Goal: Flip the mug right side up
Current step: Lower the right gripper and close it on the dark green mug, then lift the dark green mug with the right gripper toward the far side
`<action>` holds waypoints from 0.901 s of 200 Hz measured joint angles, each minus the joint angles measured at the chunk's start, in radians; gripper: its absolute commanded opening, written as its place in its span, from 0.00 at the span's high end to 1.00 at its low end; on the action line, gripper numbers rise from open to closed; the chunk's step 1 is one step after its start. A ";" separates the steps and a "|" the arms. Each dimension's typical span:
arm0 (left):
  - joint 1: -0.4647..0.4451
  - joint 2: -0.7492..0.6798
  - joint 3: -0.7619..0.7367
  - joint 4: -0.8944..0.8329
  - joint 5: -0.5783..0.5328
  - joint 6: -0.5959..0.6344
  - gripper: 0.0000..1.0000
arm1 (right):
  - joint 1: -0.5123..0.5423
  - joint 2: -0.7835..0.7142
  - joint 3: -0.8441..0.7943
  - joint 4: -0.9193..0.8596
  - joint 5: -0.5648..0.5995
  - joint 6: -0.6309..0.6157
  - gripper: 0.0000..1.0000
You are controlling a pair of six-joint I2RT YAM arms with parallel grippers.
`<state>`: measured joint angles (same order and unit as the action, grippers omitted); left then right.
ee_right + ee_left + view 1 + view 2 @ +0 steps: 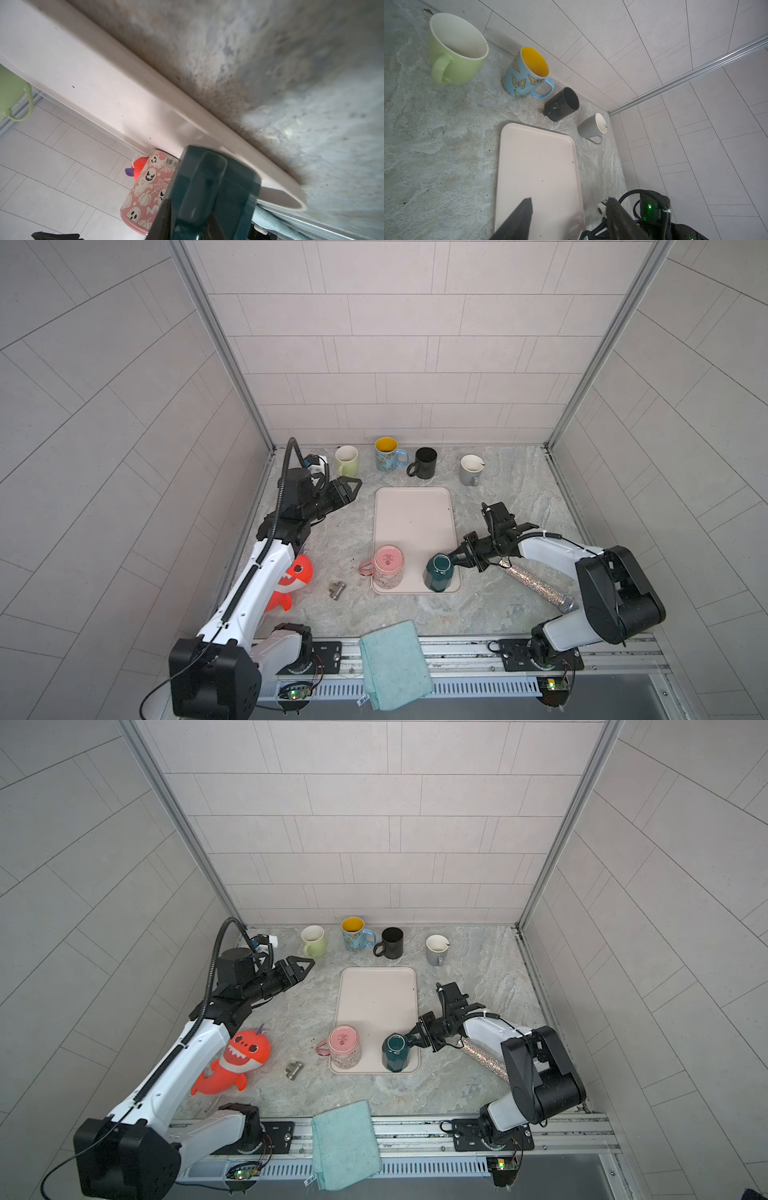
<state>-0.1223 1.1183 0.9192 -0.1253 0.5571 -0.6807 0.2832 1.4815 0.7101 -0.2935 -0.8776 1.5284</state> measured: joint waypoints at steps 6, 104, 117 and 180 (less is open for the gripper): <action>0.001 0.000 -0.001 0.000 0.000 0.000 0.37 | 0.000 0.000 0.002 0.005 -0.002 0.000 0.85; 0.015 0.000 -0.005 0.000 0.012 -0.001 0.37 | 0.009 0.011 0.063 0.023 0.018 -0.068 1.00; 0.016 0.000 -0.005 0.000 0.017 -0.001 0.37 | 0.016 0.011 0.111 -0.016 0.038 -0.122 1.00; 0.018 0.012 -0.005 0.011 0.039 -0.012 0.37 | 0.078 0.004 0.286 -0.071 0.082 -0.337 1.00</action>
<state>-0.1040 1.1301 0.9142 -0.1143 0.5957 -0.6926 0.3614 1.4857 0.9966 -0.3641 -0.7952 1.1912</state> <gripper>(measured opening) 0.627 0.072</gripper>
